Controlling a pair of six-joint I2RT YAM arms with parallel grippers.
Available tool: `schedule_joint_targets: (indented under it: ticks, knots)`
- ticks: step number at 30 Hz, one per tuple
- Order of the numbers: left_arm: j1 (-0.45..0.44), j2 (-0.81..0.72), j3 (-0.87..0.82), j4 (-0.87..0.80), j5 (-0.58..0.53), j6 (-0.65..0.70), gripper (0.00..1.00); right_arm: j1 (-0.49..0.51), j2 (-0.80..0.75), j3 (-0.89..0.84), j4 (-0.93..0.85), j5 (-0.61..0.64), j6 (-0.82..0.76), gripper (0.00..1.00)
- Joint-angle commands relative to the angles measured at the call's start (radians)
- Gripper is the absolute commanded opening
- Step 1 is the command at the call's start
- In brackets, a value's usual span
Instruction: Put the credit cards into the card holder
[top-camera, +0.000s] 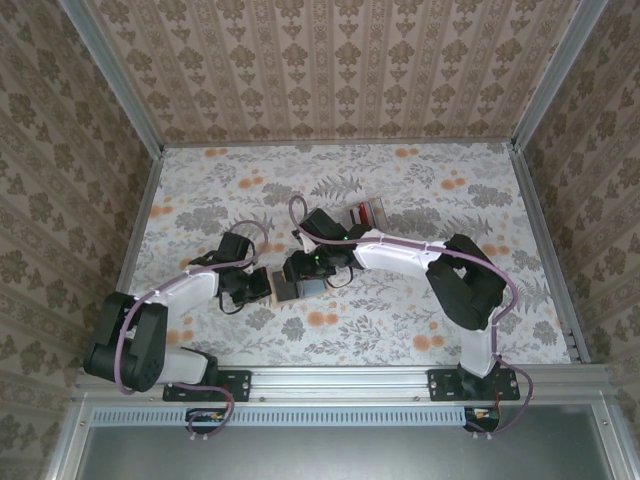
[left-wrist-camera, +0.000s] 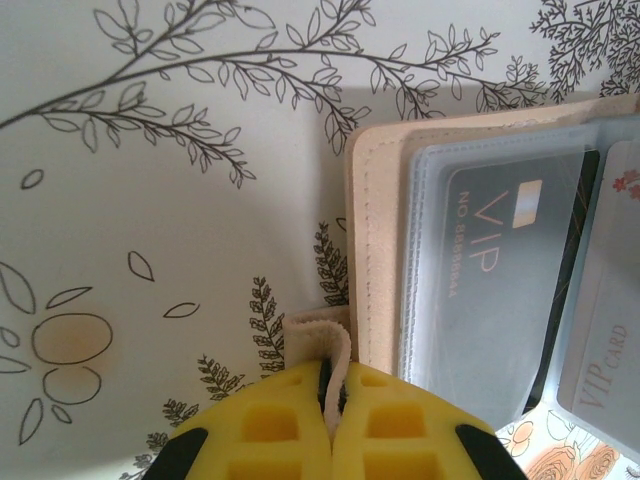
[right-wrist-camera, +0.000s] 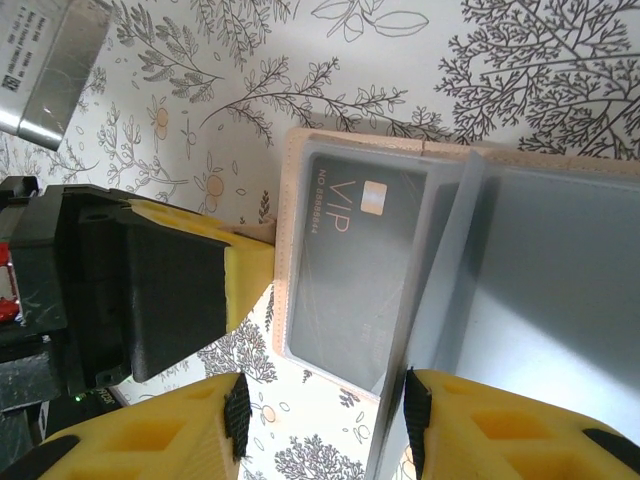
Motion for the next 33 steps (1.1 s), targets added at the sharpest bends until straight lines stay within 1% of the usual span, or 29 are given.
schedule_joint_targets:
  ticks: [1, 5, 10, 16, 20, 22, 23, 24, 25, 27, 30, 33]
  knots:
    - [0.002, 0.013, -0.018, -0.011, 0.005, -0.007, 0.0, 0.013, 0.041, 0.028, 0.016, -0.049, 0.03, 0.48]
    - [0.002, 0.019, -0.017, -0.005, 0.009, -0.007, 0.0, 0.035, 0.105, 0.062, 0.049, -0.099, 0.056, 0.48]
    - [0.004, 0.007, -0.016, -0.02, 0.006, -0.005, 0.0, 0.059, 0.156, 0.107, 0.053, -0.107, 0.059, 0.48]
    - [0.007, -0.024, -0.023, -0.037, -0.009, -0.003, 0.0, 0.03, 0.083, 0.076, 0.012, -0.068, 0.022, 0.48]
    - [0.01, -0.04, -0.005, -0.062, -0.011, -0.001, 0.01, -0.02, -0.023, 0.016, -0.009, -0.006, -0.01, 0.48]
    - [0.011, -0.06, 0.01, -0.084, -0.014, 0.002, 0.05, -0.055, -0.079, -0.013, -0.033, 0.029, -0.032, 0.48]
    - [0.011, -0.074, 0.02, -0.101, -0.019, 0.005, 0.08, -0.075, -0.111, -0.026, -0.05, 0.055, -0.047, 0.48]
    - [0.011, -0.088, 0.032, -0.119, -0.024, 0.006, 0.16, -0.096, -0.142, -0.041, -0.064, 0.08, -0.06, 0.48]
    - [0.011, -0.101, 0.044, -0.137, -0.03, 0.008, 0.22, -0.118, -0.166, -0.052, -0.075, 0.098, -0.071, 0.48]
    - [0.012, -0.133, 0.076, -0.176, -0.042, 0.011, 0.3, -0.172, -0.215, -0.074, -0.108, 0.133, -0.1, 0.48]
    - [0.014, -0.17, 0.13, -0.219, -0.056, 0.017, 0.37, -0.258, -0.27, -0.097, -0.139, 0.17, -0.131, 0.48]
    - [0.015, -0.171, 0.198, -0.243, -0.058, 0.028, 0.38, -0.34, -0.306, -0.111, -0.145, 0.182, -0.15, 0.48]
